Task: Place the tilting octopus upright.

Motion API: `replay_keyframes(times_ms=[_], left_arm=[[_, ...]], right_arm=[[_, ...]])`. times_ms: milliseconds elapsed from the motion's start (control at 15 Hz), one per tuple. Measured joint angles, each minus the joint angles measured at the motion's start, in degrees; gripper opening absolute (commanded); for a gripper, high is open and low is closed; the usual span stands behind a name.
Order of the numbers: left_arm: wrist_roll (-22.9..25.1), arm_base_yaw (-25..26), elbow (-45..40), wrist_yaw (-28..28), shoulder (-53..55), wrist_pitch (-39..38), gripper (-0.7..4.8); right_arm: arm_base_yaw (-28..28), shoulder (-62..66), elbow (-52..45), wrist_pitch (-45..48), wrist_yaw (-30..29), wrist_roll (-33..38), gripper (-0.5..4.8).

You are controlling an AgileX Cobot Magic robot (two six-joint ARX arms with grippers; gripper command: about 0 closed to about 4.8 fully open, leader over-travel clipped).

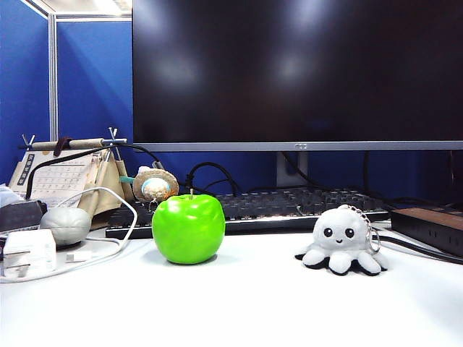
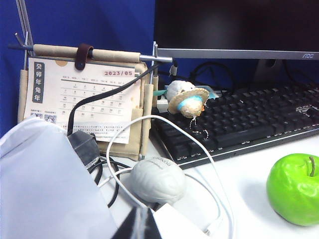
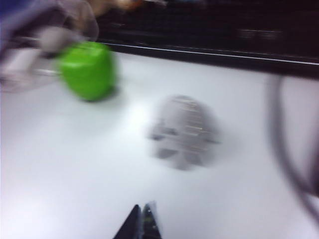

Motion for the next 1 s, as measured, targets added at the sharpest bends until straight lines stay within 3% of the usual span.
replay_keyframes(times_ms=[133,667,800,867,1000], left_arm=[[0.00,0.00,0.00,0.02,0.00,0.00,0.22],[0.00,0.00,0.00,0.02,0.00,0.00,0.22],[0.00,0.00,0.00,0.02,0.00,0.00,0.22],[0.00,0.00,0.00,0.02,0.00,0.00,0.22],[0.00,0.00,0.00,0.02,0.00,0.00,0.22]], right_arm=[[-0.09,0.02,-0.02,-1.25,5.29,-0.26,-0.06],[-1.07,0.02,-0.02,-0.26,9.07,-2.38,-0.06],[-3.74,0.02,-0.04,5.31,9.29,-3.50,-0.06],[-6.78,0.00,-0.02,15.02,9.51,-3.80,-0.06],[-10.54,0.00,0.00,25.16,9.53,-3.85,-0.06]])
